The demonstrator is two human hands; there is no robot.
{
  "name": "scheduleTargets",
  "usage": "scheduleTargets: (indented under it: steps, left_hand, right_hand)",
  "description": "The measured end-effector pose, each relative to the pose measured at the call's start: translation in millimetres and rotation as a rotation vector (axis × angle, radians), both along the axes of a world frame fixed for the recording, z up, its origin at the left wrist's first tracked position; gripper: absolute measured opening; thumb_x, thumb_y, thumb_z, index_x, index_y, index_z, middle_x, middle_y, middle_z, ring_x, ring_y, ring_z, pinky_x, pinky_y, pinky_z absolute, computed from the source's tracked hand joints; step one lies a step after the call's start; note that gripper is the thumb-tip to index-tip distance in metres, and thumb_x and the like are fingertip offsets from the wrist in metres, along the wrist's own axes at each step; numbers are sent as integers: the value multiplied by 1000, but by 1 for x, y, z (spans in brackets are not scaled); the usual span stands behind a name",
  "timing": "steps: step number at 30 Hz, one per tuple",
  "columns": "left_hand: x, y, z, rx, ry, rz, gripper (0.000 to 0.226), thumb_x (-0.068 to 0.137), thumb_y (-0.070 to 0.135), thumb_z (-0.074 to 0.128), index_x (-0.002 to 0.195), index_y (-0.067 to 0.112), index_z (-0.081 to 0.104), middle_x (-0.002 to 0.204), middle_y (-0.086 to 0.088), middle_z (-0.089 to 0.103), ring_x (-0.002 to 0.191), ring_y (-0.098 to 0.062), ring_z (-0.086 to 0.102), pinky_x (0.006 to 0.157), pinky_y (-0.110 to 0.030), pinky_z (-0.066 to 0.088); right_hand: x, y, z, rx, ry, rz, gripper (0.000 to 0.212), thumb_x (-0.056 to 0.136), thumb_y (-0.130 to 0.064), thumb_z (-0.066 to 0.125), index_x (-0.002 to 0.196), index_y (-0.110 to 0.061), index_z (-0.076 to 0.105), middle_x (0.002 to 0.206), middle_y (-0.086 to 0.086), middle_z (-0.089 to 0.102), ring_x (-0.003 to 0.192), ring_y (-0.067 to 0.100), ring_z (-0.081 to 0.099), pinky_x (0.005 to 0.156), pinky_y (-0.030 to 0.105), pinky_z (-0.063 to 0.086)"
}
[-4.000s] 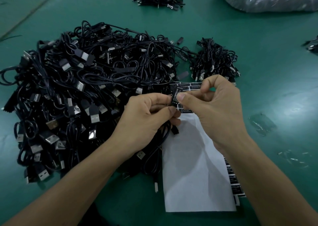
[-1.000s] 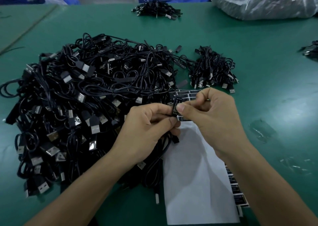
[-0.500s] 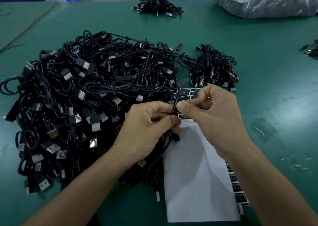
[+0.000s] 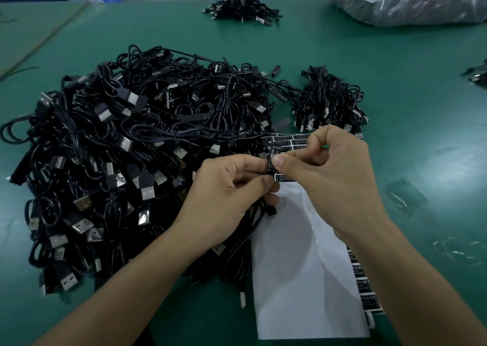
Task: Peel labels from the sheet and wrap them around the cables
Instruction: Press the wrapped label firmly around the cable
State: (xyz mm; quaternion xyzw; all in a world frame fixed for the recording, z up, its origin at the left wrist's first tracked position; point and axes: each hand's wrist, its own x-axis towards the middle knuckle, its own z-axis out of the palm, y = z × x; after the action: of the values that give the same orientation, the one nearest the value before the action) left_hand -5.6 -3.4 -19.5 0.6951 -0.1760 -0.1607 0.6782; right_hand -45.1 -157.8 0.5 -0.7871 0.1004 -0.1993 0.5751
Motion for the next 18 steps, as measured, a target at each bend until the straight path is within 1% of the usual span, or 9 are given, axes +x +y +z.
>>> scheduleTargets:
  steps: [5, 9, 13, 16, 18]
  left_hand:
    - [-1, 0, 1, -3, 8, -3, 12, 91, 0, 67, 98, 9, 73, 78, -4, 78, 67, -15, 75, 62, -17, 55]
    - [-1, 0, 1, -3, 8, -2, 12, 91, 0, 68, 97, 10, 73, 79, -4, 78, 68, -15, 75, 62, -17, 55]
    - [-1, -1, 2, -5, 5, -3, 14, 91, 0, 68, 96, 12, 73, 79, -4, 78, 68, -15, 75, 63, -17, 55]
    - [-1, -1, 2, -8, 4, -5, 15, 91, 0, 67, 96, 12, 73, 79, -4, 78, 67, -15, 75, 62, -17, 55]
    - [-1, -1, 2, -11, 7, -5, 15, 91, 0, 67, 95, 13, 73, 78, -4, 78, 67, -15, 75, 62, -17, 55]
  right_hand:
    - [0, 0, 0, -17, -8, -11, 29, 64, -28, 78, 64, -38, 50, 70, -2, 74, 76, 26, 73, 76, 53, 60]
    - [0, 0, -1, -22, -10, -12, 30, 65, -27, 78, 62, -35, 49, 70, -3, 75, 76, 24, 73, 77, 53, 60]
    - [0, -1, -1, -30, -11, -21, 33, 66, -24, 78, 65, -28, 46, 70, -1, 74, 74, 22, 73, 76, 54, 60]
    - [0, -2, -1, -28, 3, -20, 29, 66, -26, 79, 62, -33, 51, 71, 2, 74, 73, 20, 73, 75, 53, 60]
    - [0, -2, -1, -27, 9, -16, 30, 66, -26, 80, 62, -35, 52, 71, 3, 74, 74, 23, 73, 75, 54, 60]
